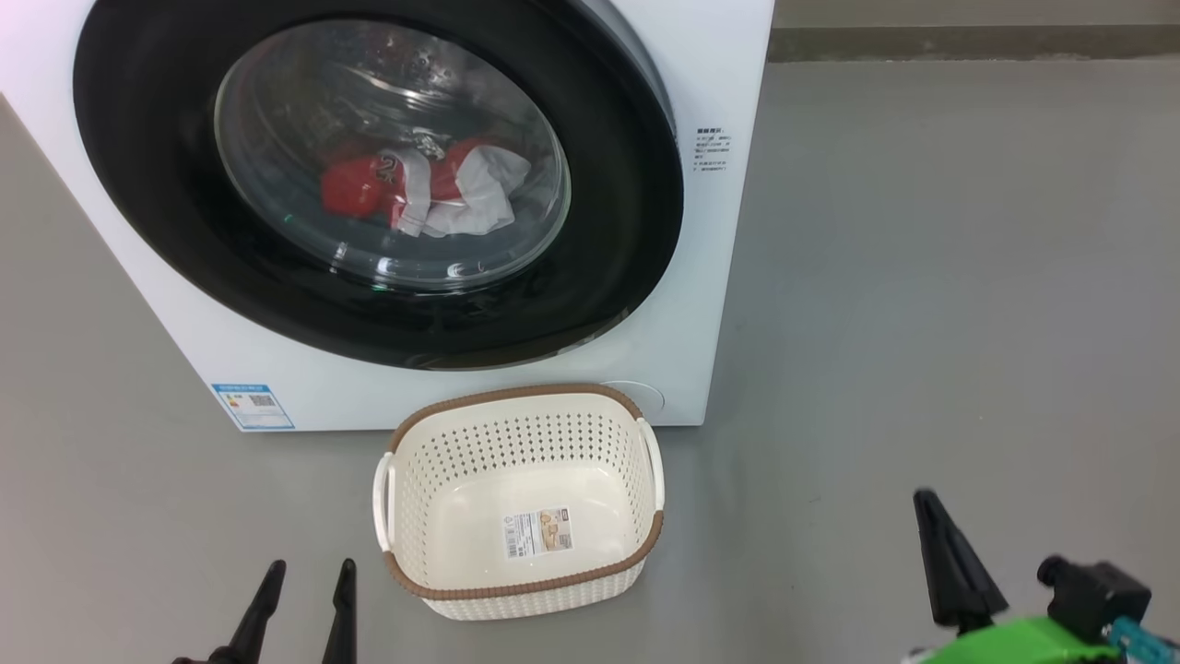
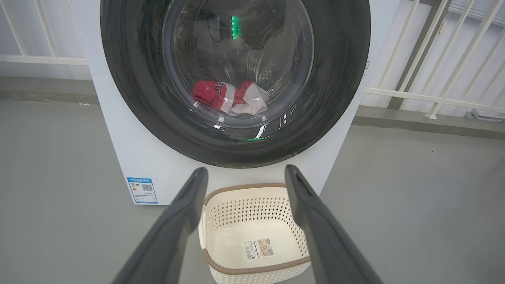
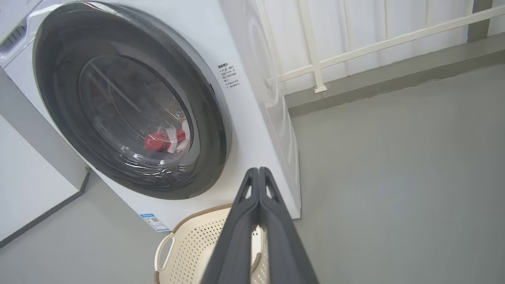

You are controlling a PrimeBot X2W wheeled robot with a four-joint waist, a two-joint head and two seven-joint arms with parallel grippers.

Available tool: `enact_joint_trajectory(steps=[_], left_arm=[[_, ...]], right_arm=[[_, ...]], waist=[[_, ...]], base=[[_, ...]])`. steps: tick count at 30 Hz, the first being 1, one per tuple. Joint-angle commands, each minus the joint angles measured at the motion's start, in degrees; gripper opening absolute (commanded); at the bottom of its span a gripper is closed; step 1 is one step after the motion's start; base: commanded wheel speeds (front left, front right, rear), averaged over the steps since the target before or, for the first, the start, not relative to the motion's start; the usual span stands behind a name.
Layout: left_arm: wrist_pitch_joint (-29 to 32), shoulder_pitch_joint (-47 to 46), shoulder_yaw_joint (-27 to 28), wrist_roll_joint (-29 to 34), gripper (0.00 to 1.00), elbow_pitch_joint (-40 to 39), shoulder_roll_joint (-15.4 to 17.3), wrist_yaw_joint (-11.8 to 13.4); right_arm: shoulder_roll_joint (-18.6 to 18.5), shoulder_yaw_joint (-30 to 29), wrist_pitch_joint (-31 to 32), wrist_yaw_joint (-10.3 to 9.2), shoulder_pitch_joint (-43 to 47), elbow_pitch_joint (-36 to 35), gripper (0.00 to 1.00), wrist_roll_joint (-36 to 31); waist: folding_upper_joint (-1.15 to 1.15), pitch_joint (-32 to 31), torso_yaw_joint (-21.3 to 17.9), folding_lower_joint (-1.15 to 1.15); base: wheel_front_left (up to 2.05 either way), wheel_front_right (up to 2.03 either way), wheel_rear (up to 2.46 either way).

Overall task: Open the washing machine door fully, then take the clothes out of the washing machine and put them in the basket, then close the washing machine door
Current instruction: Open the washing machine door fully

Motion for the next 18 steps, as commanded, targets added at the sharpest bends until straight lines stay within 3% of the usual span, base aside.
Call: enact_joint_trajectory(steps=[1, 18], left_arm=[[-0.69, -1.74, 1.59, -0.51, 1.0, -1.56, 0.38, -0.18], [-0.69, -6.41, -0.49, -1.89, 1.0, -3.07, 0.68, -0.18]], right_arm=[[-0.04, 1.78, -0.69, 0.57, -3.8, -1.9, 0.0, 2.08], [1.06, 2.17, -0.69, 0.57, -24.72, 0.13, 0.0, 9.8]], waist=[[0.0, 0.33, 0.06, 0.0], [0.0, 6.75, 3.53, 0.0]], base=[[0.0, 0.0, 0.0], [0.0, 0.0, 0.0]])
